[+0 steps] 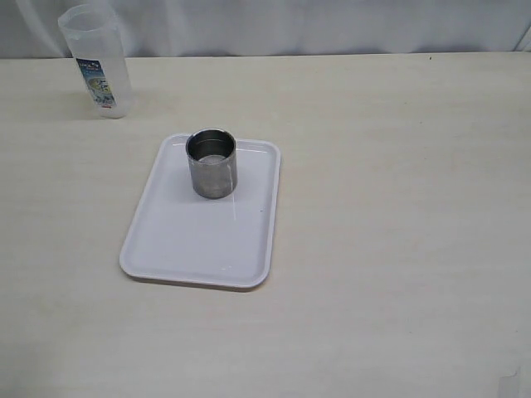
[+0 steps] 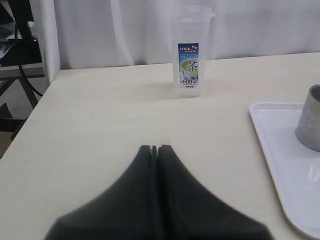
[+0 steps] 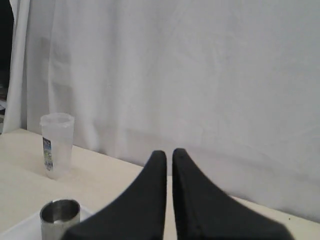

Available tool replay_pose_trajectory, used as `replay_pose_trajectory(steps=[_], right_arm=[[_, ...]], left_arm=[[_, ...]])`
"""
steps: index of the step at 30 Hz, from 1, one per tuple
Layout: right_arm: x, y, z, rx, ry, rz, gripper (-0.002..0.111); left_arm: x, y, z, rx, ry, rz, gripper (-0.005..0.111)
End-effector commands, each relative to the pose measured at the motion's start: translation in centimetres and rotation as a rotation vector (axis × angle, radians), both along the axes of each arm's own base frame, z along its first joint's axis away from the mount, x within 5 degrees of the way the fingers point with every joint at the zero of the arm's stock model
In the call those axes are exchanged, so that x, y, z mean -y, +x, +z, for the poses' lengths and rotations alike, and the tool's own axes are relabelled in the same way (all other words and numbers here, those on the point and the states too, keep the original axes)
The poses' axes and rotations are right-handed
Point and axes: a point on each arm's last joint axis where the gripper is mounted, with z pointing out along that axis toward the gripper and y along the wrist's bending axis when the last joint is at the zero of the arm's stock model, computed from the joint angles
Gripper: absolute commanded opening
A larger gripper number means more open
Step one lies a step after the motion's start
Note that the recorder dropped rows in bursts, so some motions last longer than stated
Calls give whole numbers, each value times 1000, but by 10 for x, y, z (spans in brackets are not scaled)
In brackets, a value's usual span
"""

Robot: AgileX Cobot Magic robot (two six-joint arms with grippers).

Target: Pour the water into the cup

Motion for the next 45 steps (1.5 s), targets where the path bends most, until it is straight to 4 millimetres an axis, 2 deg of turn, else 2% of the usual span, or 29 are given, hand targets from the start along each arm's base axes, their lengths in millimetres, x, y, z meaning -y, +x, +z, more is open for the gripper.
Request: replay_pose_trajectory(steps=[1, 14, 19, 30, 45], right_arm=[[2, -4, -19, -18, -47, 1, 4], [8, -26, -65, 20, -125, 29, 4], [8, -33, -78, 78, -92, 52, 4], [16, -41, -107, 69, 33, -11, 4], [26, -41, -104, 112, 132, -158, 4]], left_arm=[[0, 0, 0, 11, -8, -1, 0], [0, 0, 0, 11, -8, -1, 0], [0, 0, 0, 11, -8, -1, 0], [0, 0, 0, 11, -8, -1, 0], [0, 0, 0, 11, -9, -1, 0]])
